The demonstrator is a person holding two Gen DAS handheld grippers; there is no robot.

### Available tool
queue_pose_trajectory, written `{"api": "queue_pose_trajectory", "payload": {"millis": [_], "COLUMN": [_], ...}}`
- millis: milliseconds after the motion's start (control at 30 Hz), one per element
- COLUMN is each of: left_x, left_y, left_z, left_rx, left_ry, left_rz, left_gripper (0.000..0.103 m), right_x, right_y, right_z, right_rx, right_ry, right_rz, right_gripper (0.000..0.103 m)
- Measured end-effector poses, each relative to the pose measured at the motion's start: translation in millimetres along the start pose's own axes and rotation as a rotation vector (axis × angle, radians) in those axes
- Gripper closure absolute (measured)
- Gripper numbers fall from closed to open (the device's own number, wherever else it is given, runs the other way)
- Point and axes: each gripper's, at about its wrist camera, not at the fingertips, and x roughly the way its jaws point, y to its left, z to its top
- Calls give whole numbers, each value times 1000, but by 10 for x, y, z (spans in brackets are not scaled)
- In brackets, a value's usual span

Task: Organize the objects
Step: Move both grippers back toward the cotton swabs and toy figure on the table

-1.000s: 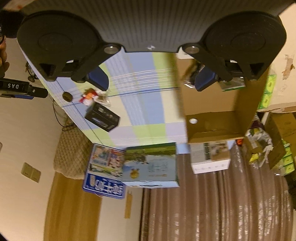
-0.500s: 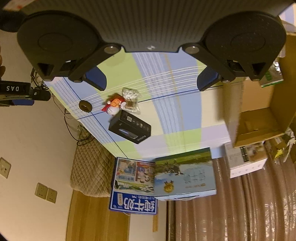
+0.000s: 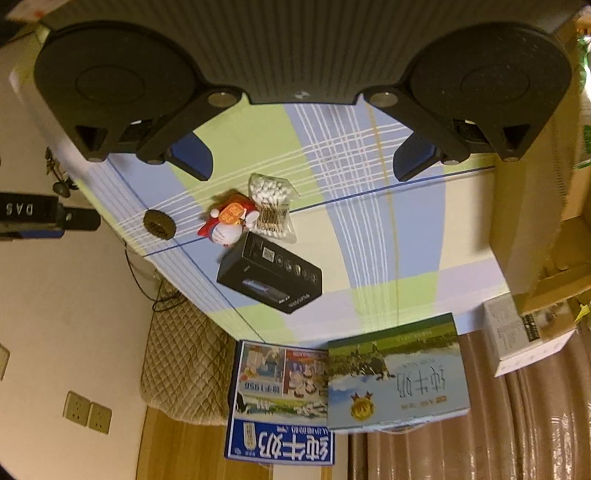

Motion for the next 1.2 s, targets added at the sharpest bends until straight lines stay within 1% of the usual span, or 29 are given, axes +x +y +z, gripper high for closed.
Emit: {"api": "queue_pose_trajectory", "payload": {"millis": [233, 367, 500, 667, 733, 767, 867, 1067, 1167, 1200], "left_x": [415, 604, 764, 948, 1018, 1058, 1168, 1324, 1348, 1351], "left_y": [-11, -39, -20, -24, -39, -51, -91, -168, -154, -145], "left_z": [4, 21, 44, 54, 69, 80, 104, 123, 110, 102], "left_rx": [2, 24, 20, 24, 32, 38, 43, 62, 64, 69], "left_ry": [24, 32, 37, 46, 47, 50, 57, 66, 78, 82], "left_rz": [-12, -20, -33, -46, -51, -53, -71, -89, -102, -99], "left_gripper": [1, 1, 1, 2, 5, 9, 13, 15, 21, 25], "right_x": [335, 495, 636, 821, 880, 905, 973, 1111, 1180, 1195], "right_y": [11, -37, -74, -134, -168, -185, -230, -228, -224, -225], "right_z": [36, 51, 41, -20, -35, -40, -58, -68, -69, -68], "right_rx": [1, 21, 9, -11, -13, -13, -2, -35, -39, -41], "right_ry": [-3, -10, -15, 13, 24, 27, 38, 47, 52, 53], "right_rz": [-21, -26, -34, -25, -18, -22, -25, -22, -15, -15], "right_gripper": [35, 35, 35, 35, 35, 35, 35, 35, 35, 35]}}
